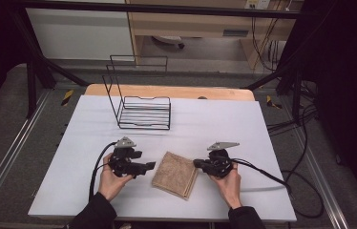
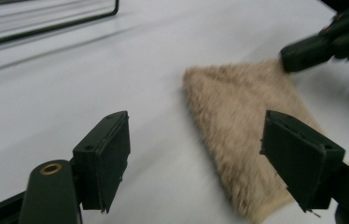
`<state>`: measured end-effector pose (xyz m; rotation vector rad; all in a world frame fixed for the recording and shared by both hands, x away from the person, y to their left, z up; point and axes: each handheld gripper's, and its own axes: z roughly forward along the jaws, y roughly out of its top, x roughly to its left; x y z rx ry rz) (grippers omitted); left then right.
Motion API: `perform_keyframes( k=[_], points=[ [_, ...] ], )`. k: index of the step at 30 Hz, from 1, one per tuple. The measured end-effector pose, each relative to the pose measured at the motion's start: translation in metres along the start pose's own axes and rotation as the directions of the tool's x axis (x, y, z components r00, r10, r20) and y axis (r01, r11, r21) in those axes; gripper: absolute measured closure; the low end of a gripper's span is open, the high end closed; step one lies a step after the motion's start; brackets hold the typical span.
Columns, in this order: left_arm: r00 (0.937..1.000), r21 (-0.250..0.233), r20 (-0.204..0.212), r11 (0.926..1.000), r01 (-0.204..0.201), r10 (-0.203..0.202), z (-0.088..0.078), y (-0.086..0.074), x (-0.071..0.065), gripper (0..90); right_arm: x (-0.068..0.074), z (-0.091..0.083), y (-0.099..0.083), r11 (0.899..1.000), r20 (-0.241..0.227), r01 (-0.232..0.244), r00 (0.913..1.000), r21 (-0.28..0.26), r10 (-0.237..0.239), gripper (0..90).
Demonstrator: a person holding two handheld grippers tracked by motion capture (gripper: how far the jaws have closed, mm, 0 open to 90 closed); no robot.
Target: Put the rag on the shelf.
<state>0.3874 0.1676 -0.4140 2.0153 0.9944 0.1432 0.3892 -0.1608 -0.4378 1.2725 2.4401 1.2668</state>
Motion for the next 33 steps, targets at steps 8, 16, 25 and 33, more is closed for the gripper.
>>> perform_keyframes(
  k=[8,16,25,33],
  points=[
    [0.9999,0.039,-0.001,0.9992,-0.011,0.011,0.047,0.035,-0.006,33.7,0.0,0.008,-0.005,0.999,0.033,0.027,0.9991,0.022,-0.028,86.2],
    [0.9999,0.121,-0.012,0.9926,-0.007,0.009,0.079,0.031,-0.001,52.6,0.001,0.0,-0.004,0.999,0.049,0.033,0.9983,-0.017,-0.032,68.5],
    [0.9995,0.142,0.033,0.9899,-0.005,0.0,0.082,0.028,0.0,72.6,0.0,0.013,-0.006,0.999,0.087,-0.037,0.9955,-0.01,0.038,55.1],
    [0.999,0.162,0.041,0.9868,0.009,-0.016,0.08,0.027,0.0,77.1,0.003,0.015,-0.01,0.996,0.069,-0.093,0.9934,0.008,0.092,66.5]
  ],
)
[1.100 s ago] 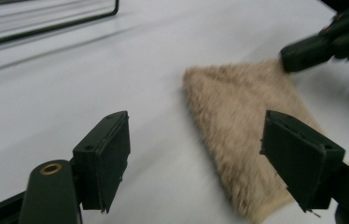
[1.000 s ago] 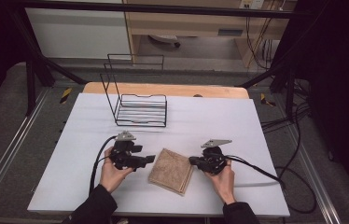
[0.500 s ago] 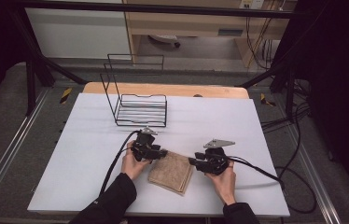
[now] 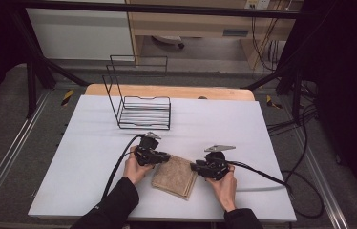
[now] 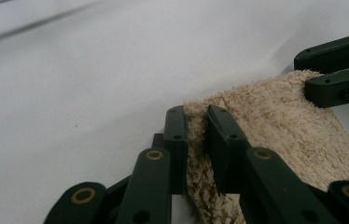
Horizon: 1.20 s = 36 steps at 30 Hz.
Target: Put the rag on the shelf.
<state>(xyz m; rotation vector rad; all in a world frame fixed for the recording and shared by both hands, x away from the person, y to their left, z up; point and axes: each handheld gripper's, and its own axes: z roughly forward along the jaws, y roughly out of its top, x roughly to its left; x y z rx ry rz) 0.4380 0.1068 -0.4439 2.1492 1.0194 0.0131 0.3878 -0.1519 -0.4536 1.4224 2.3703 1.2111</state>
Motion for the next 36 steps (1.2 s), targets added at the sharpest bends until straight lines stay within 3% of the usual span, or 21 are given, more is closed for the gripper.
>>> perform_keyframes(
  k=[3,8,15,16,20,25,29,36],
  points=[
    [0.9999,0.006,0.008,0.9999,0.011,-0.012,0.0,0.0,0.001,79.2,0.002,0.0,-0.001,1.0,-0.004,-0.031,0.9995,0.001,0.031,71.6],
    [0.9997,0.003,0.018,0.9998,0.019,-0.019,-0.002,0.0,0.001,82.7,0.002,0.001,-0.001,1.0,-0.026,-0.03,0.9992,-0.002,0.03,82.4],
    [0.9995,-0.081,0.032,0.9967,0.009,-0.006,-0.02,-0.004,-0.002,83.9,0.003,-0.013,0.007,0.997,-0.097,-0.025,0.9951,-0.073,0.018,84.7],
    [0.9992,-0.109,0.039,0.994,0.013,-0.009,-0.027,-0.005,-0.004,84.0,0.004,-0.016,0.008,0.996,-0.109,-0.02,0.9939,-0.085,0.01,84.7],
    [0.9992,-0.142,0.038,0.9899,-0.003,0.008,-0.037,-0.006,-0.008,84.0,0.004,-0.022,0.012,0.994,-0.136,-0.004,0.9906,-0.113,-0.012,85.0],
    [0.9992,-0.181,0.002,0.9828,-0.038,0.039,-0.051,-0.01,-0.018,84.1,0.013,-0.029,0.017,0.988,-0.126,0.062,0.9888,-0.14,-0.08,85.2],
    [0.9989,-0.202,0.009,0.9784,-0.043,0.046,-0.059,-0.012,-0.019,84.1,0.016,-0.034,0.02,0.985,-0.129,0.077,0.987,-0.155,-0.097,85.2],
    [0.9978,-0.256,-0.009,0.9645,-0.066,0.066,-0.075,-0.014,-0.027,84.2,0.026,-0.045,0.03,0.973,-0.127,0.122,0.9807,-0.197,-0.148,85.3]
  ],
)
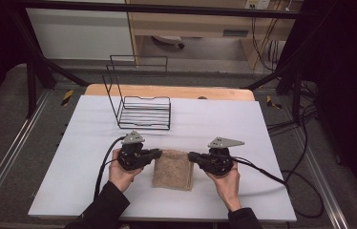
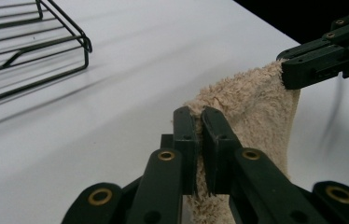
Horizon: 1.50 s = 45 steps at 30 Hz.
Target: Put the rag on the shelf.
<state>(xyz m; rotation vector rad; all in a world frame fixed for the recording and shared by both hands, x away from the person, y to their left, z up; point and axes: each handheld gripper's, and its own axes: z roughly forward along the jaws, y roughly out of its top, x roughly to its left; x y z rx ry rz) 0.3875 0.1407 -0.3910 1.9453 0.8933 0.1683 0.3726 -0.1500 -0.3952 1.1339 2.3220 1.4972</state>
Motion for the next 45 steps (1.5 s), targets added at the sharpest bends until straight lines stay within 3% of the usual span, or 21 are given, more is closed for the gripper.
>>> perform_keyframes(
  k=[13,27,45],
  points=[
    [0.9999,-0.105,-0.011,0.9944,-0.014,0.013,-0.028,0.015,-0.008,84.2,0.012,-0.013,0.025,0.995,-0.002,0.078,0.9969,-0.058,-0.078,85.6],
    [0.9983,-0.155,-0.039,0.9868,-0.049,0.043,-0.044,0.036,-0.009,84.2,0.019,-0.021,0.053,0.986,0.01,0.123,0.9924,-0.109,-0.123,85.6],
    [0.9957,-0.233,-0.071,0.9697,-0.073,0.058,-0.068,0.067,-0.005,84.2,0.03,-0.028,0.094,0.967,0.032,0.173,0.985,-0.188,-0.169,85.7]
  ],
)
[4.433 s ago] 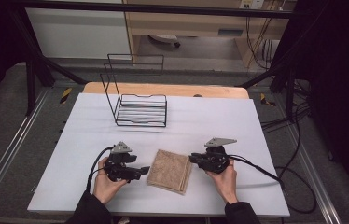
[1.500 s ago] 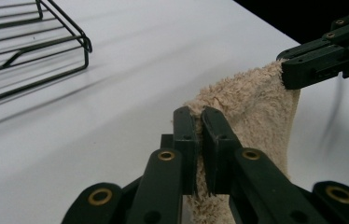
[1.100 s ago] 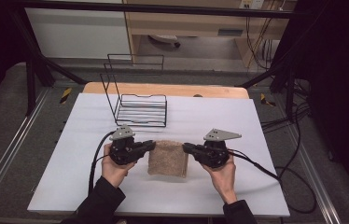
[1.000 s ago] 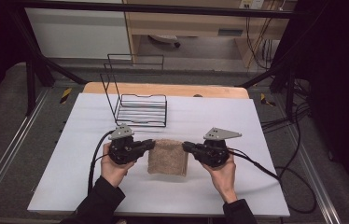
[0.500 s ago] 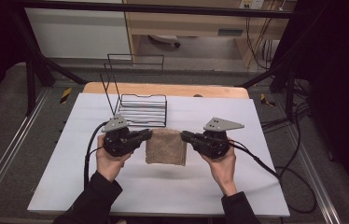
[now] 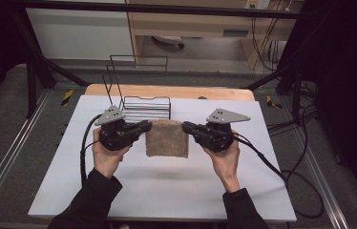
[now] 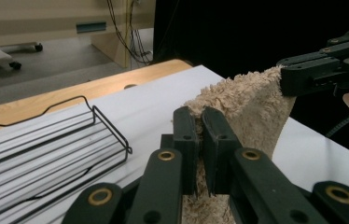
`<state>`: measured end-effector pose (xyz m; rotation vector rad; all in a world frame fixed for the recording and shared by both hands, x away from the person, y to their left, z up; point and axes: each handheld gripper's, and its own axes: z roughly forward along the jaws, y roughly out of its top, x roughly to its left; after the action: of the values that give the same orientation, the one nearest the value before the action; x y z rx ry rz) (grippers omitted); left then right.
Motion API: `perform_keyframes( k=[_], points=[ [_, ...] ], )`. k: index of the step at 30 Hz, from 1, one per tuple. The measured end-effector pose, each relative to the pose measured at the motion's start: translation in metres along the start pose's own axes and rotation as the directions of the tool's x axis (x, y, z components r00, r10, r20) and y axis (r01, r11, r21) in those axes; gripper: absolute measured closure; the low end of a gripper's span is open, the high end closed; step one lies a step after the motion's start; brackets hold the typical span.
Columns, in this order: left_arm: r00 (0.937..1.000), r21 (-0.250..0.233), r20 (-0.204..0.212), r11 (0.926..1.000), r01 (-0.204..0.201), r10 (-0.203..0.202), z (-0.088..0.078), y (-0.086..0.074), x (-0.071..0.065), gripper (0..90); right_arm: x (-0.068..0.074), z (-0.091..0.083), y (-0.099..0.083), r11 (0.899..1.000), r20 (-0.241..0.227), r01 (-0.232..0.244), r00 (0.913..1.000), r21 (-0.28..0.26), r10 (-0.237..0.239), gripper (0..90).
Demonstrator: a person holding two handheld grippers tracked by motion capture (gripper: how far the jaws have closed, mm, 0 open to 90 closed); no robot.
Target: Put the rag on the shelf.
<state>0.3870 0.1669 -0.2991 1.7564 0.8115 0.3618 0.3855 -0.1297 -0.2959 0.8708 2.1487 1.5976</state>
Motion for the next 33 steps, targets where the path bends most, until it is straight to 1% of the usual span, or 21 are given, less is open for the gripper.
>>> perform_keyframes(
  k=[6,10,11,12,14,16,18,22,25,27,29,33],
  points=[
    [0.9999,-0.03,-0.008,0.9995,-0.012,0.011,-0.006,0.01,0.005,84.1,0.001,0.003,0.011,1.0,0.006,0.013,0.9999,-0.021,-0.012,85.7],
    [0.9998,-0.048,-0.013,0.9987,-0.014,0.013,-0.008,0.013,0.007,84.1,0.002,0.004,0.015,0.999,0.005,0.017,0.9998,-0.034,-0.017,85.6],
    [0.9999,-0.064,-0.014,0.9979,-0.01,0.009,-0.009,0.014,0.009,84.1,0.003,0.005,0.019,0.999,0.006,0.023,0.9997,-0.045,-0.022,85.6],
    [0.9999,-0.064,-0.014,0.9979,-0.01,0.009,-0.009,0.014,0.009,84.1,0.003,0.005,0.02,0.998,0.007,0.023,0.9997,-0.05,-0.022,85.7],
    [0.9998,-0.086,-0.021,0.9963,-0.008,0.007,-0.011,0.016,0.011,84.1,0.004,0.006,0.023,0.998,0.009,0.025,0.9997,-0.062,-0.025,85.6],
    [0.9996,-0.092,-0.025,0.9957,-0.012,0.01,-0.012,0.017,0.011,84.1,0.005,0.007,0.026,0.997,0.008,0.03,0.9995,-0.07,-0.029,85.7],
    [0.9994,-0.112,-0.034,0.9936,-0.013,0.01,-0.014,0.019,0.013,84.1,0.006,0.008,0.029,0.997,0.008,0.032,0.9995,-0.077,-0.031,85.7],
    [0.999,-0.127,-0.043,0.9918,-0.013,0.007,-0.016,0.022,0.014,84.1,0.007,0.01,0.033,0.996,0.009,0.037,0.9993,-0.085,-0.036,85.7],
    [0.9988,-0.143,-0.049,0.9896,-0.015,0.008,-0.018,0.025,0.016,84.1,0.007,0.013,0.039,0.994,0.012,0.043,0.999,-0.1,-0.042,85.7],
    [0.9985,-0.164,-0.055,0.9864,-0.016,0.007,-0.02,0.029,0.018,84.1,0.006,0.014,0.042,0.993,0.013,0.049,0.9988,-0.106,-0.048,85.7],
    [0.9983,-0.168,-0.057,0.9856,-0.016,0.007,-0.02,0.03,0.018,84.1,0.007,0.015,0.045,0.992,0.014,0.053,0.9986,-0.113,-0.052,85.7],
    [0.998,-0.189,-0.063,0.9819,-0.014,0.002,-0.022,0.034,0.022,84.1,0.007,0.018,0.052,0.99,0.013,0.059,0.9982,-0.126,-0.058,85.7]
  ],
)
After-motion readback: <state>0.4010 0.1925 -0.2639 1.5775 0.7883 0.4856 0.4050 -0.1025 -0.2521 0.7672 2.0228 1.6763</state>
